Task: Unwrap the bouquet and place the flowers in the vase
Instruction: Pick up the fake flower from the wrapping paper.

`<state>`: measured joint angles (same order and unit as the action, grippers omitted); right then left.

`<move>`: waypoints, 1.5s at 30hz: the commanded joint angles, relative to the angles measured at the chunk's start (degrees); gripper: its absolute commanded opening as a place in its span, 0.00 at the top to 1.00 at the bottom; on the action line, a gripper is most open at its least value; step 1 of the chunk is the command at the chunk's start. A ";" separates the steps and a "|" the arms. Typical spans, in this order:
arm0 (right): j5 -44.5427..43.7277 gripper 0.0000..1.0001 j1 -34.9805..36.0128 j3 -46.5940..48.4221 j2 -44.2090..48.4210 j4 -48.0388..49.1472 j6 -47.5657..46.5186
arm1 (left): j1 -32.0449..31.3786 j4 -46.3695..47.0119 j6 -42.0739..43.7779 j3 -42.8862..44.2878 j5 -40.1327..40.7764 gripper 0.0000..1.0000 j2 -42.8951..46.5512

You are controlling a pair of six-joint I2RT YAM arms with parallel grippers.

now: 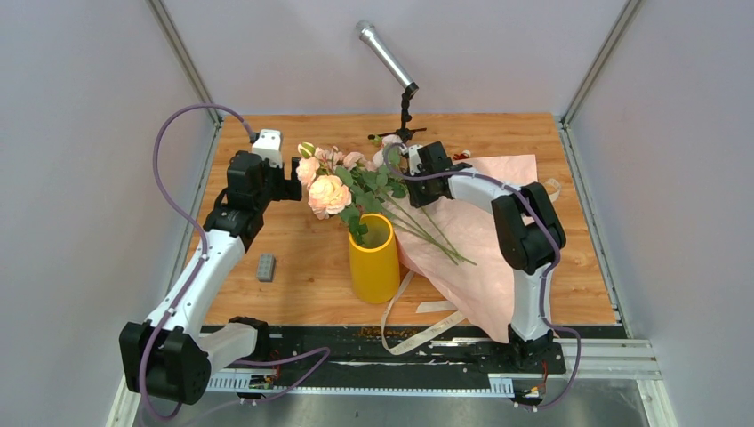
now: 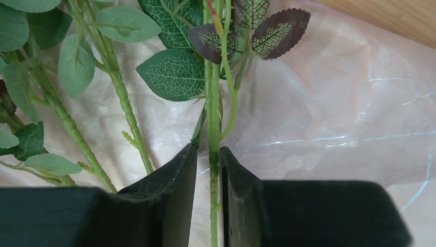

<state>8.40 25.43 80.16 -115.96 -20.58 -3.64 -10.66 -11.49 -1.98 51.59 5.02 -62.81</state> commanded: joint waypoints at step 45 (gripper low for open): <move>4.57 1.00 -1.35 -21.20 37.48 23.59 6.93 | 0.38 2.15 -0.04 0.98 -1.52 0.00 5.52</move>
<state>9.61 24.45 60.82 -85.93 -3.92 0.58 -10.66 -11.31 -2.02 51.59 4.51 -59.02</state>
